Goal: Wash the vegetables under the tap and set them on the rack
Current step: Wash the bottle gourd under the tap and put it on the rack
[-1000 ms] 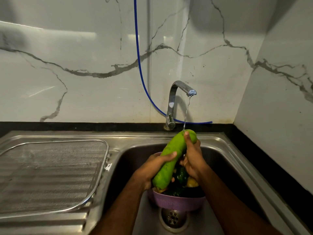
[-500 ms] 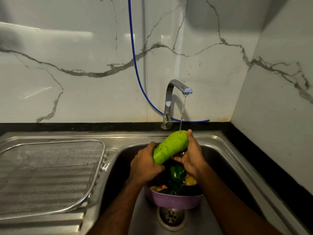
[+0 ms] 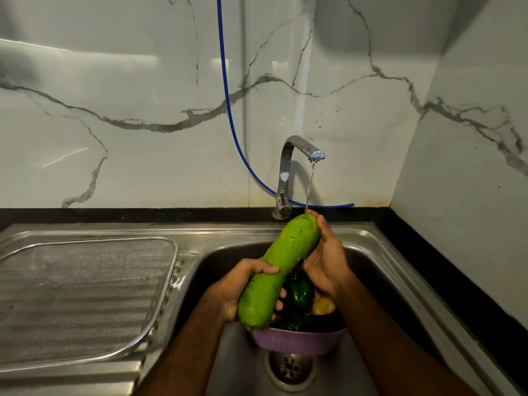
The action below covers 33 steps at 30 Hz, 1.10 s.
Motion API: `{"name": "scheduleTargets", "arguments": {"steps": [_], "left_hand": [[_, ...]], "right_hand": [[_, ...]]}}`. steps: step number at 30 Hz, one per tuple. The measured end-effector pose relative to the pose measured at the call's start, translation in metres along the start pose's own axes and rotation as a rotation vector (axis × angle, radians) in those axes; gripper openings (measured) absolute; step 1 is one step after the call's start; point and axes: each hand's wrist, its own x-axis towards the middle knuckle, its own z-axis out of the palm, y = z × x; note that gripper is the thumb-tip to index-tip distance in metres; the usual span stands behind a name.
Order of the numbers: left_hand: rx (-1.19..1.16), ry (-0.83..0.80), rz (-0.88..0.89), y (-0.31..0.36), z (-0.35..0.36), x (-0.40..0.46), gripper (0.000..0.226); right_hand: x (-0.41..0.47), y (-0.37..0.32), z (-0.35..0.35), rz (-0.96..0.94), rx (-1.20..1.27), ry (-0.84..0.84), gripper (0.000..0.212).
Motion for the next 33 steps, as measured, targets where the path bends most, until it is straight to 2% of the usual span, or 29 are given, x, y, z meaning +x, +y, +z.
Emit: {"name": "scheduleTargets", "arguments": {"steps": [2,5,8,10,13,15,17,20,23,26,30,33], "left_hand": [[-0.043,-0.073,-0.037,0.000,-0.001,0.002,0.053],[-0.066,-0.150,-0.044,-0.006,0.005,0.010,0.079],[-0.065,-0.095,0.013,-0.010,0.017,0.020,0.080],[-0.050,0.023,0.094,-0.008,0.031,0.027,0.076],[0.043,0.321,0.308,-0.006,0.048,0.035,0.059],[0.387,0.561,0.425,-0.007,0.046,0.036,0.050],[0.684,0.683,0.497,-0.011,0.039,0.038,0.048],[0.756,0.674,0.572,-0.016,0.032,0.045,0.037],[0.746,0.591,0.589,-0.020,0.027,0.053,0.034],[0.748,0.518,0.642,-0.027,0.021,0.060,0.041],[0.727,0.583,0.732,-0.030,0.016,0.065,0.046],[0.722,0.581,0.723,-0.034,0.010,0.070,0.052]], "right_hand": [[-0.004,-0.004,0.002,-0.010,0.046,-0.012,0.051],[-0.010,-0.009,0.004,-0.022,0.112,-0.050,0.041],[-0.010,-0.005,0.005,0.002,0.105,-0.021,0.060],[-0.011,0.004,0.011,0.042,0.036,0.041,0.064],[-0.013,0.020,0.019,0.017,-0.153,0.151,0.054],[-0.012,0.028,0.020,-0.019,-0.259,0.179,0.048],[-0.011,0.030,0.019,-0.028,-0.349,0.171,0.046],[-0.009,0.027,0.020,-0.044,-0.437,0.173,0.044],[-0.007,0.023,0.019,-0.120,-0.455,0.203,0.038],[-0.001,0.019,0.014,-0.165,-0.331,0.236,0.056],[0.002,0.003,0.008,-0.169,-0.088,0.290,0.065],[0.005,-0.008,0.001,-0.202,0.030,0.324,0.078]]}}
